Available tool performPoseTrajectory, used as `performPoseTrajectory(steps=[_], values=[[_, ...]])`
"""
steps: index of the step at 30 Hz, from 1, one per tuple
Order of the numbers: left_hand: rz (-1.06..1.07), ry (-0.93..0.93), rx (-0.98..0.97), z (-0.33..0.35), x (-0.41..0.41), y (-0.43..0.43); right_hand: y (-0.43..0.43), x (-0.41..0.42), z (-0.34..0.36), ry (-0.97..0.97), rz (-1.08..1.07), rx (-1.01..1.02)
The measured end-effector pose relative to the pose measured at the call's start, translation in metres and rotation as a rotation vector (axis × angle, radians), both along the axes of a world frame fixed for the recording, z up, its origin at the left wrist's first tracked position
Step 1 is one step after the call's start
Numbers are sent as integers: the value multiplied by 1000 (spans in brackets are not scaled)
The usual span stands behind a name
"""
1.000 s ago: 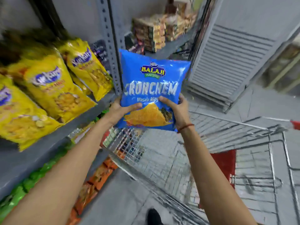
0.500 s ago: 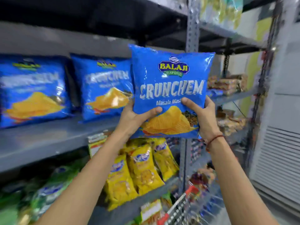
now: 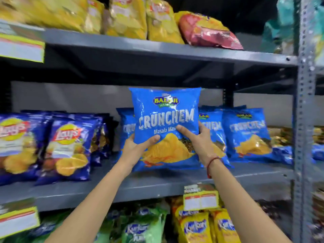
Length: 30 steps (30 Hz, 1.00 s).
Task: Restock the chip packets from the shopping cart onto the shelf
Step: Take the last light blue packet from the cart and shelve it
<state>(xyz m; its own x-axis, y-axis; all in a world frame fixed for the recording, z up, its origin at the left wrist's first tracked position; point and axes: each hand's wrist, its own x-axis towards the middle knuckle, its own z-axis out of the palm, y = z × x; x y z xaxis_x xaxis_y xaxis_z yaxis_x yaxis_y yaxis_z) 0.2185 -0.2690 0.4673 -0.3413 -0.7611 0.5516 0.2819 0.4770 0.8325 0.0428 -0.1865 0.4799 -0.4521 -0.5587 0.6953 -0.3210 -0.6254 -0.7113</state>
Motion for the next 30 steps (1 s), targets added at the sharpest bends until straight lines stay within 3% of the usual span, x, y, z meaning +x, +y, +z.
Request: performPoseTrajectory(steps=[10, 21, 24, 28, 30], values=[[127, -127, 133, -15, 35, -68, -95, 28, -20, -50, 24, 154], [229, -239, 206, -18, 38, -76, -111, 31, -30, -9, -105, 235], [452, -341, 65, -19, 41, -63, -102, 38, -28, -15, -220, 219], [584, -407, -291, -27, 74, -35, -86, 62, -20, 90, -523, 0], [749, -533, -524, -32, 100, -23, -82, 85, -15, 147, -508, -81]])
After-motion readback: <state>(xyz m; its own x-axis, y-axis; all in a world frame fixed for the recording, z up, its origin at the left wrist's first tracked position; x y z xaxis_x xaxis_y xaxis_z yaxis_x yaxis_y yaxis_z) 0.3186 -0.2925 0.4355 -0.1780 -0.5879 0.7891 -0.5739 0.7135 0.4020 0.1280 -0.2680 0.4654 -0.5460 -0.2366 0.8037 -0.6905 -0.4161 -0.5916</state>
